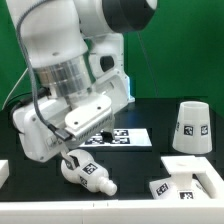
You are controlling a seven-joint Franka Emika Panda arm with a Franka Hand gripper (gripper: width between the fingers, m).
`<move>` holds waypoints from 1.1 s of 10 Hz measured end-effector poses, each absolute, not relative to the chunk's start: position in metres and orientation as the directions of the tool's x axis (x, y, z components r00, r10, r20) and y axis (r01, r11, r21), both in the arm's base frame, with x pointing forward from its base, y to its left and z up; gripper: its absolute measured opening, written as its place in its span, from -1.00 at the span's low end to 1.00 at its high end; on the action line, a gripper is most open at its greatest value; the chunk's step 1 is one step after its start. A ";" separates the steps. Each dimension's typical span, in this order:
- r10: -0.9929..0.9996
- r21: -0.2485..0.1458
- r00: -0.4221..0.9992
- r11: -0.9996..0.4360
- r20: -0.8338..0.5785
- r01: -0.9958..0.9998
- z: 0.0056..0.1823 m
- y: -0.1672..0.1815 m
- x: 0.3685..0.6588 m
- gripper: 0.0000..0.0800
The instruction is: Assemble lamp
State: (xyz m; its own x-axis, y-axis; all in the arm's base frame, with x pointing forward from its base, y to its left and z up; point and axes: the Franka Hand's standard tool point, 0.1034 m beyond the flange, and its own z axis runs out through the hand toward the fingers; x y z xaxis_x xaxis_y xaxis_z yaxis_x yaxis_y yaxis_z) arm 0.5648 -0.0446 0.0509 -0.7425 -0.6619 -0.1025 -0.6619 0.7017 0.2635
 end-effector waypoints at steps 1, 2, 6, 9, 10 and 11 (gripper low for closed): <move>-0.689 0.265 -0.716 0.674 -0.111 -0.689 0.046 -0.042 0.565 0.75; -0.693 0.267 -0.714 0.672 -0.104 -0.691 0.039 -0.042 0.565 0.75; -0.714 0.283 -0.696 0.653 -0.082 -0.703 0.016 -0.035 0.565 0.75; -0.716 0.283 -0.693 0.650 -0.082 -0.705 0.015 -0.035 0.565 0.08; -0.716 0.283 -0.693 0.650 -0.082 -0.705 0.015 -0.035 0.565 0.05; -0.716 0.283 -0.693 0.650 -0.082 -0.706 0.015 -0.035 0.565 0.05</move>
Offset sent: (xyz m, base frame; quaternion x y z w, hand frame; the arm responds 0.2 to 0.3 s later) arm 0.0098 -0.0006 -0.0368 0.0034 0.0574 -0.0154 0.9982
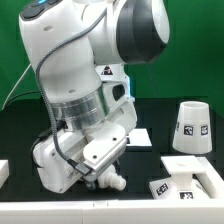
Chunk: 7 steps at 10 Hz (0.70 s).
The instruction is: Assemble lamp
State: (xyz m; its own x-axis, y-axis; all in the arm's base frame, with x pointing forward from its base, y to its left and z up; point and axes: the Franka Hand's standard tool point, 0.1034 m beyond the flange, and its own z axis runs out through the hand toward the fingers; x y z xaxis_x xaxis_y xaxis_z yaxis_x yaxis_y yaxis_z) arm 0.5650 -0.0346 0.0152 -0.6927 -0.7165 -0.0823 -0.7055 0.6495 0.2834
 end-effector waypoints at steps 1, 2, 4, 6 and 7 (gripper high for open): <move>-0.717 0.283 -0.693 0.649 -0.082 -0.706 0.015 -0.035 0.565 0.05; -0.718 0.283 -0.691 0.648 -0.083 -0.707 0.015 -0.034 0.565 0.05; -0.862 0.260 -0.477 0.427 -0.172 -0.866 0.034 -0.031 0.561 0.05; -0.936 0.248 -0.247 0.185 -0.250 -0.951 0.046 -0.032 0.543 0.05; -0.941 0.232 -0.222 0.163 -0.254 -0.959 0.049 -0.034 0.543 0.05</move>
Offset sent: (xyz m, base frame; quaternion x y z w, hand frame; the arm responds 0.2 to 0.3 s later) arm -0.0209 0.0065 0.0371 -0.0303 0.0038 -0.2803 0.9594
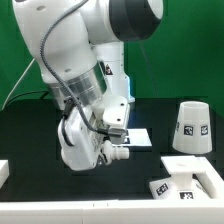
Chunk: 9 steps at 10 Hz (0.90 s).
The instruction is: Assemble lamp
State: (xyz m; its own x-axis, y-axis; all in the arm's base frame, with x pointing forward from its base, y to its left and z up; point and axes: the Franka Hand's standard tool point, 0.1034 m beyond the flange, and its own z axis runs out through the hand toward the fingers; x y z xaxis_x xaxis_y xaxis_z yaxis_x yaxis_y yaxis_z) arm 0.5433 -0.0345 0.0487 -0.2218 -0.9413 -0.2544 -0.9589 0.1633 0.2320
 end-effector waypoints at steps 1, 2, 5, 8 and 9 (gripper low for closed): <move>-0.944 0.189 -0.242 0.201 -0.225 -0.961 0.050 -0.035 0.547 0.05; -0.960 0.170 -0.131 0.090 -0.249 -0.981 0.048 -0.033 0.545 0.05; -0.941 0.103 0.200 -0.235 -0.275 -0.966 0.043 -0.034 0.536 0.05; -0.697 -0.022 0.659 -0.682 -0.283 -0.731 0.049 -0.048 0.505 0.05; -0.635 -0.055 0.731 -0.745 -0.249 -0.665 0.046 -0.049 0.501 0.05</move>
Offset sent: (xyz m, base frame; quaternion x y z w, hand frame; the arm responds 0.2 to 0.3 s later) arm 0.0000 0.0000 0.0000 0.0000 0.0000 -0.1938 0.9810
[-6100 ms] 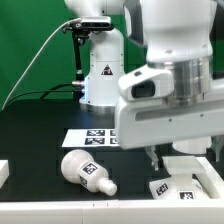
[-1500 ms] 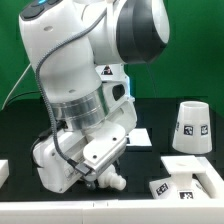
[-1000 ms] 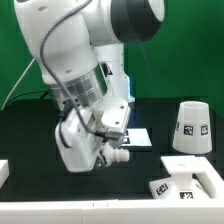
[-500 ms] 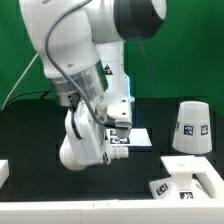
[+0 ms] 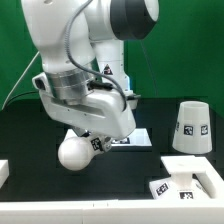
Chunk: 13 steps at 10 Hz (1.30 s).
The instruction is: Assemble lamp
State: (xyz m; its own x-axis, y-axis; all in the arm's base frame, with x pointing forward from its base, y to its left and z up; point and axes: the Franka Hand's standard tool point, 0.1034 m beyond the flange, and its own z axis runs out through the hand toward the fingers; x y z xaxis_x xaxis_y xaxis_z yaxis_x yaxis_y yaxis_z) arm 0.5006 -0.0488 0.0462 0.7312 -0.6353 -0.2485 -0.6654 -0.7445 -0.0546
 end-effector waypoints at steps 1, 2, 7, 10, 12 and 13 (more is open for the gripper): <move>-0.651 -0.069 0.733 -0.737 -0.197 -0.673 0.044 -0.055 0.497 0.05; -0.596 -0.077 0.777 -0.781 -0.204 -0.619 0.043 -0.055 0.495 0.05; -0.130 -0.071 0.975 -0.987 -0.180 -0.145 0.033 -0.068 0.473 0.05; 0.207 -0.065 0.971 -0.978 -0.122 0.200 0.014 -0.093 0.447 0.05; 0.232 -0.066 0.966 -0.972 -0.116 0.226 0.014 -0.097 0.448 0.05; 0.215 -0.064 0.969 -0.976 -0.117 0.209 0.014 -0.095 0.448 0.05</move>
Offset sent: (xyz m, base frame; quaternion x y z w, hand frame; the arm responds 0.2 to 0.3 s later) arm 0.0000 0.0000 0.0000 0.0000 0.0000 -0.1938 0.9810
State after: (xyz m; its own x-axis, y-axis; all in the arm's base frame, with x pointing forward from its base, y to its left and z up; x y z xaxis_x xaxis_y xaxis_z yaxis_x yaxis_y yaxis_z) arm 0.4483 -0.0954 0.0143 0.9695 0.2154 -0.1170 0.2091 -0.9758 -0.0641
